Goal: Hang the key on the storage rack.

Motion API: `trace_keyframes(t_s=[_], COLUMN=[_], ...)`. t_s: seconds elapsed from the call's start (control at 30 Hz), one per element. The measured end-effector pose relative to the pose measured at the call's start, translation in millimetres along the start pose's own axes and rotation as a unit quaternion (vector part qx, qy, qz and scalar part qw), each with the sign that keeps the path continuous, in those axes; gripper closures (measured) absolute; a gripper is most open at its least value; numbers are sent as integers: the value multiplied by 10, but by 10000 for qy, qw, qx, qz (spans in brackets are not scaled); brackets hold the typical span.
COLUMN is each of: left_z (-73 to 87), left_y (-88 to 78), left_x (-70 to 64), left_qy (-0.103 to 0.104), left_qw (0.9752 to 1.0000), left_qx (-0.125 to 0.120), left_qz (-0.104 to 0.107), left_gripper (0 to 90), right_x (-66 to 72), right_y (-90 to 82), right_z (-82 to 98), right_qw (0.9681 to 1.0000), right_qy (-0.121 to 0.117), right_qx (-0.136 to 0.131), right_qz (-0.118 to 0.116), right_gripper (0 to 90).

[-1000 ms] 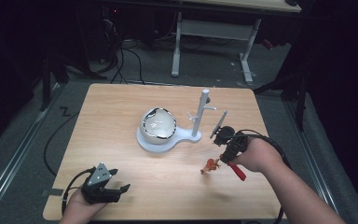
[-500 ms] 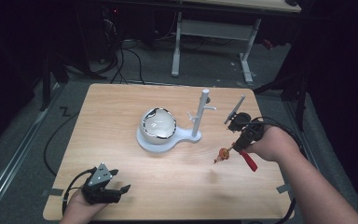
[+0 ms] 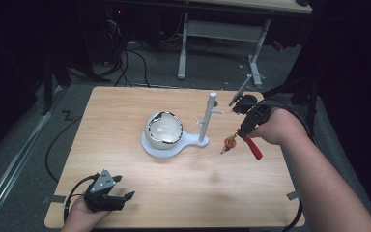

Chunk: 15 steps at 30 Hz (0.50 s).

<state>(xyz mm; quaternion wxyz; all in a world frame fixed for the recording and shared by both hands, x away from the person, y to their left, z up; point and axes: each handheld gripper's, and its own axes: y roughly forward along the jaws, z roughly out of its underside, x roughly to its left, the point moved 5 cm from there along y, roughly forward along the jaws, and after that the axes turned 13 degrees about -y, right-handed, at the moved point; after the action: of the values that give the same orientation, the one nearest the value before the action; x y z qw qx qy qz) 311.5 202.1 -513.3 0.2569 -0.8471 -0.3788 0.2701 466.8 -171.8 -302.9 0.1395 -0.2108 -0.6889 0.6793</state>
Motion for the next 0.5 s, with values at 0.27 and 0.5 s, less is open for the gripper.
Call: trace_keyframes(t_s=[0.27,0.5], left_z=[3,6], left_y=[-1,-12], left_x=[1,9], left_qy=[-4,5], left_qw=[10000,10000], left_qx=[5,6], left_qz=[9,-1], left_gripper=[257,257], right_x=[-73,-206], right_y=[-64,-146], right_z=[-231,-375], right_qw=[10000,9999], right_qy=[6,54], right_qx=[-20,-120], right_qz=[36,82], right_gripper=[749,749])
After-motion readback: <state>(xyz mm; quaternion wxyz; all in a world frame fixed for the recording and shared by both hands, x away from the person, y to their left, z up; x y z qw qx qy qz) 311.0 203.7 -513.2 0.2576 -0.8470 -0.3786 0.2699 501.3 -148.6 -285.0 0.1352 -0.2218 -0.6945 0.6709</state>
